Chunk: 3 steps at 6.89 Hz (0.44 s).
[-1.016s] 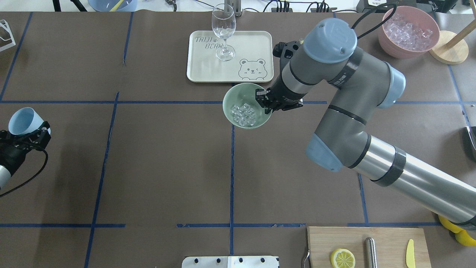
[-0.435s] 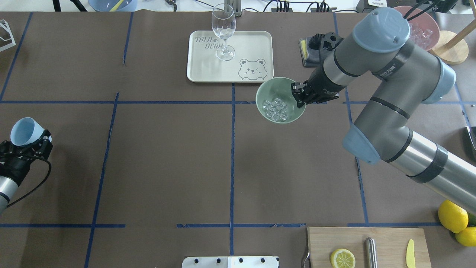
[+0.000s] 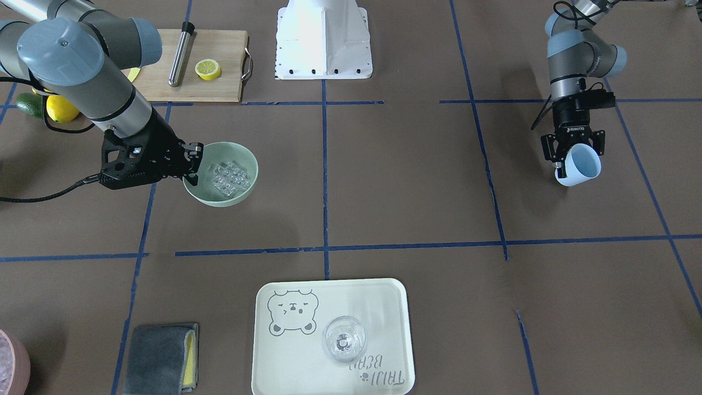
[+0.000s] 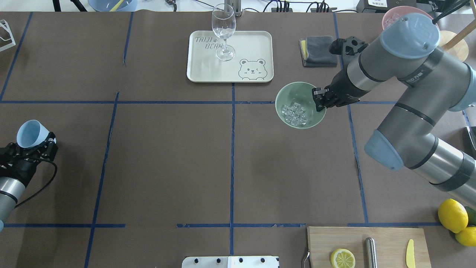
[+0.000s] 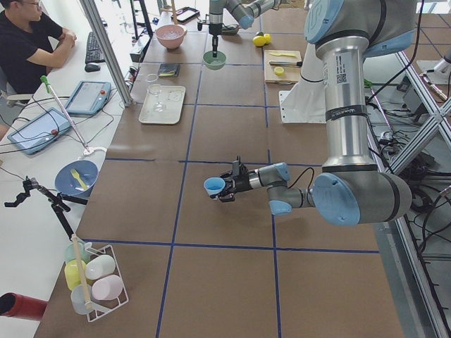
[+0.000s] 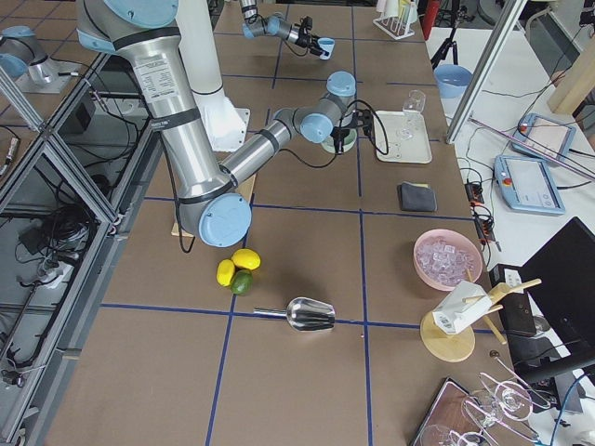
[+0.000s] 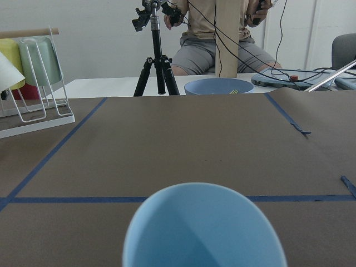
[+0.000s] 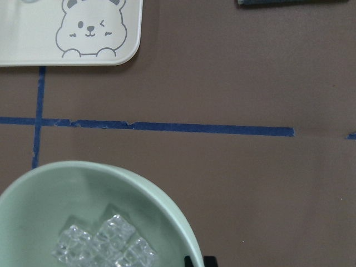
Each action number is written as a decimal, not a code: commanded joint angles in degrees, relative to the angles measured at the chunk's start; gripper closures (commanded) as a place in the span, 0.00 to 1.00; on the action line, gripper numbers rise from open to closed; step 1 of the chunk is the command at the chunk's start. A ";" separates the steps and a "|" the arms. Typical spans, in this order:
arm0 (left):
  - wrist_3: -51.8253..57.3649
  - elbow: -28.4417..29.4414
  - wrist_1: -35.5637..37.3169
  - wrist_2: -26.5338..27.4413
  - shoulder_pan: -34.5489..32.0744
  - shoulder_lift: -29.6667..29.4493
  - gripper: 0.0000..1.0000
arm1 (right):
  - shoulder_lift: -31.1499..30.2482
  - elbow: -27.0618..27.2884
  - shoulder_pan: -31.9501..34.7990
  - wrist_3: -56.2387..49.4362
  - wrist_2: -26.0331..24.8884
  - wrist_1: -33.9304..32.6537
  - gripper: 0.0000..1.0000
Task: Pour ice into bowl
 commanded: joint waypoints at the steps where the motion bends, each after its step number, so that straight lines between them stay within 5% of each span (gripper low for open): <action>1: 0.16 0.21 0.02 0.09 0.08 -0.06 0.00 | -3.74 1.80 0.56 -3.24 0.01 0.29 1.00; 3: 0.60 -0.49 -0.42 -0.18 -0.01 0.03 0.00 | -5.69 2.34 1.35 -5.19 0.01 0.37 1.00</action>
